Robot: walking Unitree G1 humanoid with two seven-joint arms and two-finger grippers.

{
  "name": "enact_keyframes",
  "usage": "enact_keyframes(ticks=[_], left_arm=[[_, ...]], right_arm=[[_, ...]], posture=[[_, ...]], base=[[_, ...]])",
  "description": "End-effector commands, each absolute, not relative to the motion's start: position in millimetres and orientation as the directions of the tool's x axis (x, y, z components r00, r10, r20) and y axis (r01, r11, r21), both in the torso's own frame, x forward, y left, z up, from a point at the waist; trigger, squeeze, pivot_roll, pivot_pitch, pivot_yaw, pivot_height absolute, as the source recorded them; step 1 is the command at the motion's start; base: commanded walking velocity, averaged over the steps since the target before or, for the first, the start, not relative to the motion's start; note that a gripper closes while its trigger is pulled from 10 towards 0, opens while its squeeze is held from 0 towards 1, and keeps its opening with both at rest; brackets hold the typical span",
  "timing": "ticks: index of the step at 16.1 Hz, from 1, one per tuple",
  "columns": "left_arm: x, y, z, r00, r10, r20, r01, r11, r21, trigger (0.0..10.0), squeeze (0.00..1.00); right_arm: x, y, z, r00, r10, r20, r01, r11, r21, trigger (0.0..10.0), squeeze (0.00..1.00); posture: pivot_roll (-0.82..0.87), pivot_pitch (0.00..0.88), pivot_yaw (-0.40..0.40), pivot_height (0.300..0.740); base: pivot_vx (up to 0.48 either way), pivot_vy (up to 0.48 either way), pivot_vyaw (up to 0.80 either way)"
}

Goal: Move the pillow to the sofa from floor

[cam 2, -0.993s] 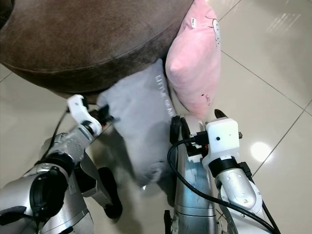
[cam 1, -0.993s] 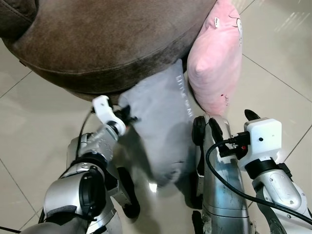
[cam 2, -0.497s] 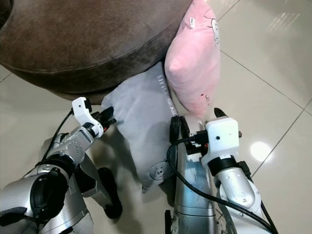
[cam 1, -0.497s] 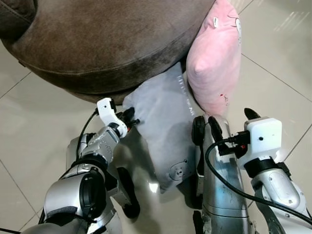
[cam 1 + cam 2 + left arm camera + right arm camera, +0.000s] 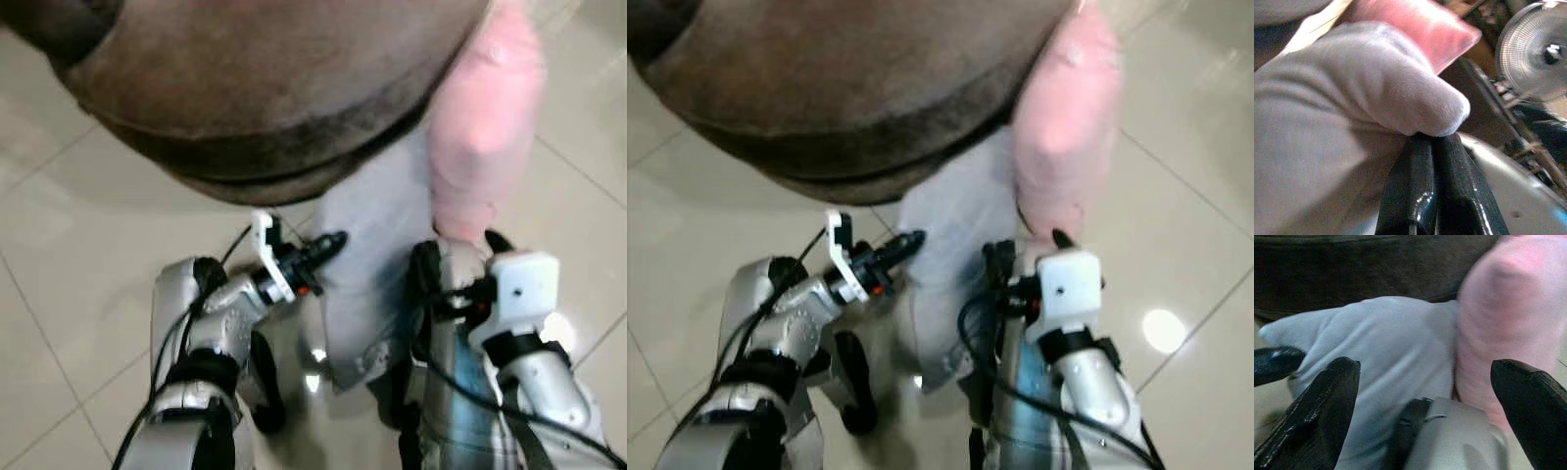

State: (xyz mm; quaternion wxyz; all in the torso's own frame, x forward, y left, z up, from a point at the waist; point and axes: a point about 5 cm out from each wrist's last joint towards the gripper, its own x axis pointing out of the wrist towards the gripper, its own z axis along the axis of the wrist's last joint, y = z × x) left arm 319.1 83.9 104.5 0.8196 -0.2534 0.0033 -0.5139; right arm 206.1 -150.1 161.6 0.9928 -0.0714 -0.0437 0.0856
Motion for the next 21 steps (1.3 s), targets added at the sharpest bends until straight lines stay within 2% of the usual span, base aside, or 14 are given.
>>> enact_keyframes(ticks=[1,2,3,4,5,8,9,11,15,17,19,21], left_arm=[[314,82,117,0.417,-0.864,0.282,0.883,0.311,-0.352,0.0,0.0],[316,83,136,0.408,-0.855,0.32,0.906,0.335,-0.26,0.0,0.0],[319,86,145,0.415,-0.843,0.342,0.907,0.354,-0.23,0.0,0.0],[322,98,182,0.445,-0.79,0.421,0.892,0.432,-0.133,0.0,0.0],[323,101,193,0.447,-0.778,0.44,0.887,0.45,-0.106,0.0,0.0],[322,106,223,0.437,-0.745,0.505,0.88,0.469,-0.07,0.0,0.0],[314,105,247,0.391,-0.731,0.558,0.895,0.444,-0.045,0.0,0.0],[305,104,261,0.361,-0.729,0.581,0.903,0.428,-0.025,0.0,0.0],[300,111,290,0.384,-0.664,0.642,0.878,0.477,-0.031,0.0,0.0],[304,119,296,0.434,-0.639,0.635,0.837,0.547,-0.022,0.0,0.0],[306,126,292,0.532,-0.603,0.594,0.772,0.634,-0.047,0.0,0.0],[304,131,286,0.578,-0.576,0.578,0.74,0.669,-0.074,0.0,0.0]], right_arm=[[199,-147,166,0.978,0.187,0.096,-0.174,0.977,-0.126,10.0,0.0],[196,-147,169,0.976,0.185,0.113,-0.174,0.979,-0.106,10.0,0.0],[197,-148,170,0.975,0.184,0.124,-0.173,0.98,-0.1,10.0,0.0],[194,-147,174,0.974,0.175,0.145,-0.161,0.982,-0.103,10.0,0.0],[194,-147,173,0.974,0.171,0.149,-0.157,0.982,-0.102,10.0,0.0],[194,-149,176,0.974,0.149,0.168,-0.135,0.987,-0.091,10.0,0.0],[197,-150,179,0.972,0.135,0.194,-0.12,0.989,-0.086,10.0,0.0],[200,-151,184,0.967,0.127,0.22,-0.111,0.99,-0.084,10.0,0.0],[212,-149,194,0.954,0.126,0.272,-0.106,0.99,-0.089,10.0,0.0],[224,-148,197,0.952,0.134,0.275,-0.111,0.989,-0.097,10.0,0.0],[235,-150,194,0.965,0.097,0.243,-0.077,0.993,-0.091,10.0,0.0],[242,-152,192,0.972,0.057,0.229,-0.04,0.996,-0.08,10.0,0.0]], posture=[[-0.16,0.324,0.118,0.372],[-0.15,0.311,0.121,0.372],[-0.15,0.297,0.122,0.372],[-0.14,0.266,0.126,0.387],[-0.13,0.251,0.124,0.397],[-0.12,0.226,0.125,0.417],[-0.12,0.189,0.13,0.432],[-0.12,0.159,0.132,0.452],[-0.11,0.117,0.119,0.487],[-0.1,0.086,0.104,0.507],[-0.09,0.072,0.113,0.527],[-0.09,0.049,0.117,0.542]], base=[[0.0,0.0,0.0],[0.0,0.0,0.0],[0.0,0.0,0.0],[0.0,0.0,0.0],[0.0,0.0,0.0],[0.0,0.0,0.0],[0.0,0.0,0.0],[0.0,0.0,0.0],[0.0,0.0,0.0],[0.0,0.0,0.0],[0.0,0.0,0.0],[0.0,0.0,0.0]])
